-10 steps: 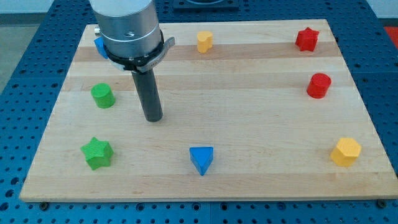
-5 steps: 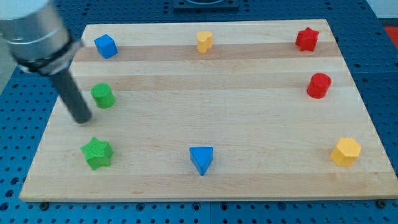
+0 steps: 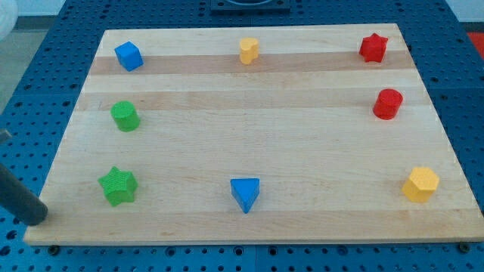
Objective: Place yellow hexagon left to the blue triangle
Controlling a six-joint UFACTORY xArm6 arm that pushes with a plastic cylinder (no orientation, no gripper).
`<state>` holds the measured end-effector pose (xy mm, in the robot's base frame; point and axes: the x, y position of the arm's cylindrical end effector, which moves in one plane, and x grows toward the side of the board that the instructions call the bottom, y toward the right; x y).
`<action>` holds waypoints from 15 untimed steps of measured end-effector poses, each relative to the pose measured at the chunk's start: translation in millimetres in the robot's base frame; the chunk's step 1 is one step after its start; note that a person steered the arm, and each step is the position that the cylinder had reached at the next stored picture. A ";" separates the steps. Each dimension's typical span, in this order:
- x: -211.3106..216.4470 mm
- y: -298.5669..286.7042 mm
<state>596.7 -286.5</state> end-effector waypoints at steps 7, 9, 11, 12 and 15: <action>-67.8 28.0; -28.0 59.7; -28.3 94.9; -34.1 100.8; -111.8 291.5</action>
<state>484.9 5.0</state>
